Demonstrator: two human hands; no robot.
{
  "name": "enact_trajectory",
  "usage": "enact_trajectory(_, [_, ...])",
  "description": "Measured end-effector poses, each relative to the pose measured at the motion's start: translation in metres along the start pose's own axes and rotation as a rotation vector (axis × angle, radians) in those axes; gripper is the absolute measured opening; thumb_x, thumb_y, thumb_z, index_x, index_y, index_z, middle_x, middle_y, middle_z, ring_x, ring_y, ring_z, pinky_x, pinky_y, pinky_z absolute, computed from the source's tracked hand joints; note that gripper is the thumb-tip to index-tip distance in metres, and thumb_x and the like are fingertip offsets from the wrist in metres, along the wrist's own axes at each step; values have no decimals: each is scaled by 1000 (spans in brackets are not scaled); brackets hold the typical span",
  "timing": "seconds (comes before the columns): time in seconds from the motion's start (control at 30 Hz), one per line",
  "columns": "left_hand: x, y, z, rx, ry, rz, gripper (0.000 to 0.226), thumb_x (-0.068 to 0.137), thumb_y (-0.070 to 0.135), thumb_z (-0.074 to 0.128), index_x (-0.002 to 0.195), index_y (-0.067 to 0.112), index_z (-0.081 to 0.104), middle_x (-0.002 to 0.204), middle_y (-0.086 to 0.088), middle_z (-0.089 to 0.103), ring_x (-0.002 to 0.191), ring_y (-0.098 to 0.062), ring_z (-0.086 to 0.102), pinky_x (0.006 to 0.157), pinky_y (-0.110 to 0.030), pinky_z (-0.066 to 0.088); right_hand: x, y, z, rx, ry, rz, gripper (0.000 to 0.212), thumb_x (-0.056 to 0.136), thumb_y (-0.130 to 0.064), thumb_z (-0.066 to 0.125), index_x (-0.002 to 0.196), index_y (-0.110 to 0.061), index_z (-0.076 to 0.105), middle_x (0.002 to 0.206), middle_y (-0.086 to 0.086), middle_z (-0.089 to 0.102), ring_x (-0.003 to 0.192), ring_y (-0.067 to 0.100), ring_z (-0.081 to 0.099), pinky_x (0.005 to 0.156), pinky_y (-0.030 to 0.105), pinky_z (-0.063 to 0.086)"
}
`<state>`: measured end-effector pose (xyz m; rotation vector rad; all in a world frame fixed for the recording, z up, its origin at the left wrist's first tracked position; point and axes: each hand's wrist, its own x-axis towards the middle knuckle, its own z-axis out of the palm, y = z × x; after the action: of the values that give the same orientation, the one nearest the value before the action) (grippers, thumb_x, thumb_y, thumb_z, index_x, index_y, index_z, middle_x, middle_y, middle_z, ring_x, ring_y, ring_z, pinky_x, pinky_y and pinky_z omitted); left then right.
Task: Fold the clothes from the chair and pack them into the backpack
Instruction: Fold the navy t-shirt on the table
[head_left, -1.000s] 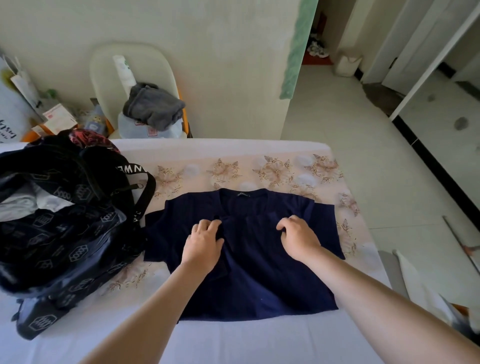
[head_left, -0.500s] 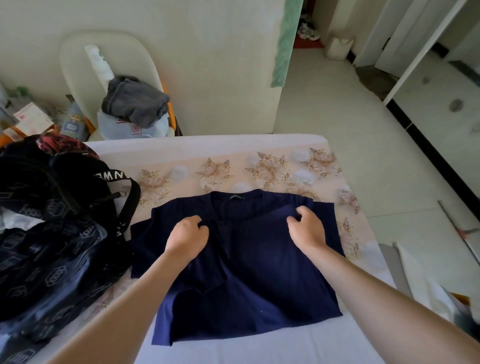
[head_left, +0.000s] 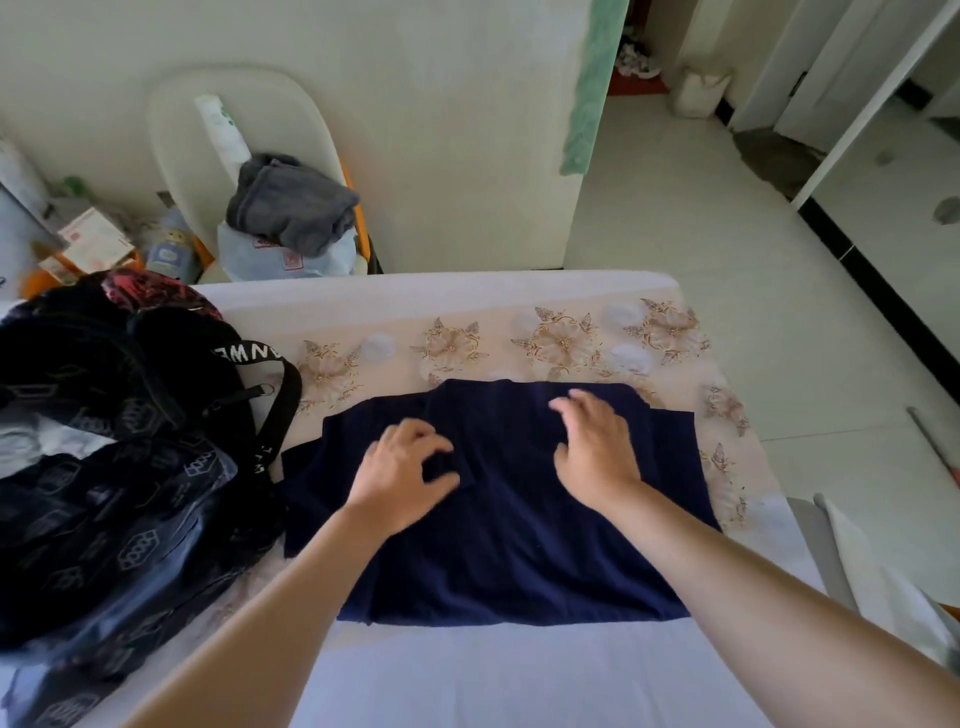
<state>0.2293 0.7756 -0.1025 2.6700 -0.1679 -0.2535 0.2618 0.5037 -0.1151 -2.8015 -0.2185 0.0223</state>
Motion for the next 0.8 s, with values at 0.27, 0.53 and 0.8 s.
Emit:
enact_trajectory(0.27, [-14, -35, 5, 24, 154, -55, 19, 93, 18, 62, 110, 23, 72, 102, 4, 68, 93, -19, 62, 76, -35, 55, -2, -45, 33, -116, -393, -237, 78, 91, -26, 57, 157, -25, 17, 166, 8, 3, 153, 28, 5, 122, 49, 15])
enact_trajectory(0.53, [29, -56, -50, -299, 242, -687, 26, 95, 20, 53, 69, 18, 51, 68, -4, 58, 63, -23, 56, 56, -31, 45, 9, -49, 37, -139, -466, -206, 79, 91, -24, 56, 158, -29, 15, 167, 6, 1, 153, 26, 1, 124, 46, 11])
enact_trajectory(0.8, [-62, -56, -12, -204, 230, -564, 22, 95, 38, 55, 107, 21, 50, 95, 1, 61, 77, -16, 58, 66, -36, 53, -24, -76, 35, -135, -408, -244, 76, 91, -17, 54, 158, -21, 18, 165, 11, 2, 153, 29, 1, 123, 46, 11])
